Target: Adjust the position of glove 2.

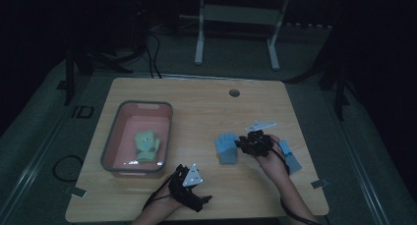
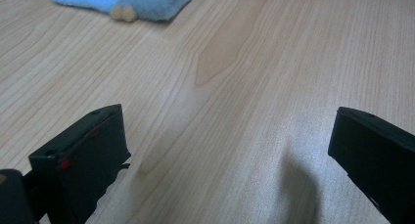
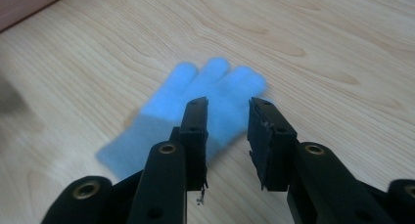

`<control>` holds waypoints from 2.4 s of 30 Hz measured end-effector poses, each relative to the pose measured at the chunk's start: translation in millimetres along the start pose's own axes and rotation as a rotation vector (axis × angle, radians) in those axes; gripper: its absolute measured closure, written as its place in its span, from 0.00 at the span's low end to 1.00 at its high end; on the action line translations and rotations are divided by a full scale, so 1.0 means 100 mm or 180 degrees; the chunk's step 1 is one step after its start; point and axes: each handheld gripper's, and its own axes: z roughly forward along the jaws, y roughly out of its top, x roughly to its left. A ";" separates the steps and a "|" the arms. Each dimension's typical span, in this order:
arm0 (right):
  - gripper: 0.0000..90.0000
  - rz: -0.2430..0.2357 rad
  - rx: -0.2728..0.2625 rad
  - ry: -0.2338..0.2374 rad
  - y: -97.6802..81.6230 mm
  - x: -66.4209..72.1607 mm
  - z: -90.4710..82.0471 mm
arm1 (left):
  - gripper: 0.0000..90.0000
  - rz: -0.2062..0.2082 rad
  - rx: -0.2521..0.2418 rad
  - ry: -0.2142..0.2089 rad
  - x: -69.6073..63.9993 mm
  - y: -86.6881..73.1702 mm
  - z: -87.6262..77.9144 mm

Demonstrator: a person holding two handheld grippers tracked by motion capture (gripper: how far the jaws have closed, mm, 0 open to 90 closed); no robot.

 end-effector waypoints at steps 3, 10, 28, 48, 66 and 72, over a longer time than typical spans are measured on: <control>0.77 -0.0022 -0.0029 0.0033 -0.06 -0.09 -0.12 | 0.01 0.0000 -0.0003 -0.0002 0.00 0.00 0.00; 0.77 -0.0066 -0.0040 -0.0036 -0.25 -0.33 -0.37 | 0.01 0.0001 0.0008 -0.0005 0.00 0.00 0.01; 0.73 0.0186 0.0197 -0.0283 -0.89 -0.93 -0.71 | 0.01 0.0007 0.0019 0.0002 0.00 0.00 0.02; 0.95 0.0351 0.0221 -0.0520 -1.12 -0.93 -0.55 | 0.01 0.0006 0.0016 -0.0005 0.00 0.00 0.02; 0.96 0.0995 -0.0366 -0.1070 -0.33 -0.40 -0.81 | 0.01 0.0034 0.0015 0.0006 -0.02 0.01 0.02; 0.96 0.1153 -0.0329 -0.1109 -0.24 -0.31 -0.61 | 0.01 0.0031 0.0001 0.0003 -0.02 0.01 0.02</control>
